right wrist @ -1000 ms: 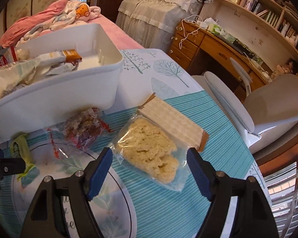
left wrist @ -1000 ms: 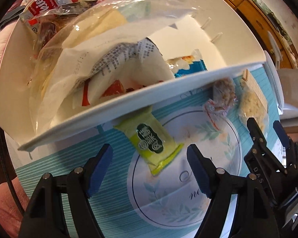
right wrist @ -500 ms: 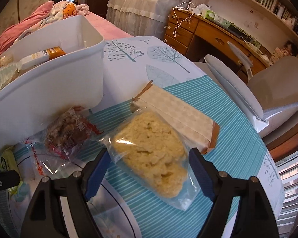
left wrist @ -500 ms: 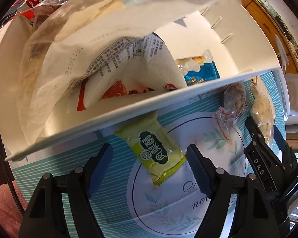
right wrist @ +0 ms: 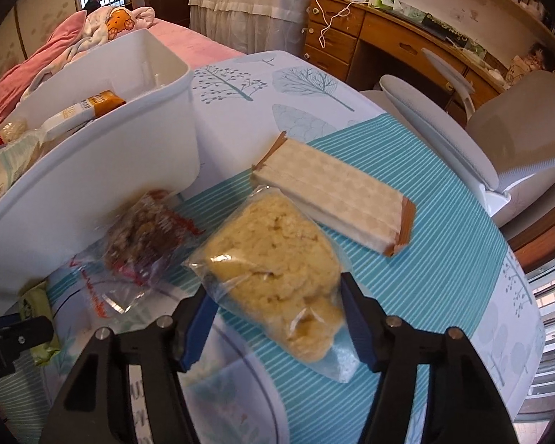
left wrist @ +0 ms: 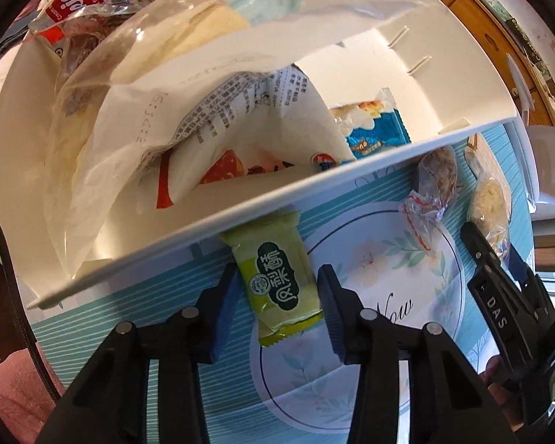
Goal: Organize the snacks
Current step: 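Grasp green packet with left gripper while right gripper grasps clear pastry bag, then carry green packet with left gripper while right gripper carries pastry bag to tray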
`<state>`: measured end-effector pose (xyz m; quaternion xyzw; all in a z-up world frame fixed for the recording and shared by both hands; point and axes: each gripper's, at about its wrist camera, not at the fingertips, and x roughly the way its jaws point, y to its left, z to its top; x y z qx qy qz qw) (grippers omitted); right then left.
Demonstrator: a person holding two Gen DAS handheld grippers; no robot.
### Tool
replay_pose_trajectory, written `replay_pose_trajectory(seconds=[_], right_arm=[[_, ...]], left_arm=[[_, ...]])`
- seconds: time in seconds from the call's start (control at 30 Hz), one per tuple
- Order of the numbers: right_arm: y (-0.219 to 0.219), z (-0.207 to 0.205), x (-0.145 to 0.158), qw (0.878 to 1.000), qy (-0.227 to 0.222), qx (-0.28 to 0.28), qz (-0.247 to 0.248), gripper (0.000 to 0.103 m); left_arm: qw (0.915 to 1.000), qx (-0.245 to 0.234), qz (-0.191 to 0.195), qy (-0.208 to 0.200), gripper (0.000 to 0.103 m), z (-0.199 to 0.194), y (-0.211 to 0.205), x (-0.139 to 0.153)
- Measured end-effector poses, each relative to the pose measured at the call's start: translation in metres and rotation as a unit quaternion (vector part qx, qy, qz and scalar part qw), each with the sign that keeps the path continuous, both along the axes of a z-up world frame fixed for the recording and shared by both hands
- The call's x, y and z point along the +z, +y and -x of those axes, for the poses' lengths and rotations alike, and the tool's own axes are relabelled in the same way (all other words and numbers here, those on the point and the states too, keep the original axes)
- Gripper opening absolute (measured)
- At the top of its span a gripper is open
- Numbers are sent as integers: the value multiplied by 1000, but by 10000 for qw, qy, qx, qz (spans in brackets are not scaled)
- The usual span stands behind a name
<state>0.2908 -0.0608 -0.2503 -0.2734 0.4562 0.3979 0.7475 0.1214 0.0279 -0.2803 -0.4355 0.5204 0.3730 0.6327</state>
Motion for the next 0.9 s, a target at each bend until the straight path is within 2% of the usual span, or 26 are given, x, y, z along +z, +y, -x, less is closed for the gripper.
replay_pose_trajectory(seconds=[0.3,0.53,0.7,0.9], right_arm=[[-28,26,10,9968,664,-454,-25,64],[-58,54,16,9829,1441,-1139,-120,64],[-81,75,19,9672,1908,-1664,-197,64],[-102,106,28,9565,2113,-1986,-321,64]], left_arm=[[9989,-373,246,127,35,-7,3,-3],[9955,-838,415,119,35,-8,1,6],[9927,-1177,244,-51,35,-4,-4,26],[9809,-1912,-56,-363,35,-5,-31,59]])
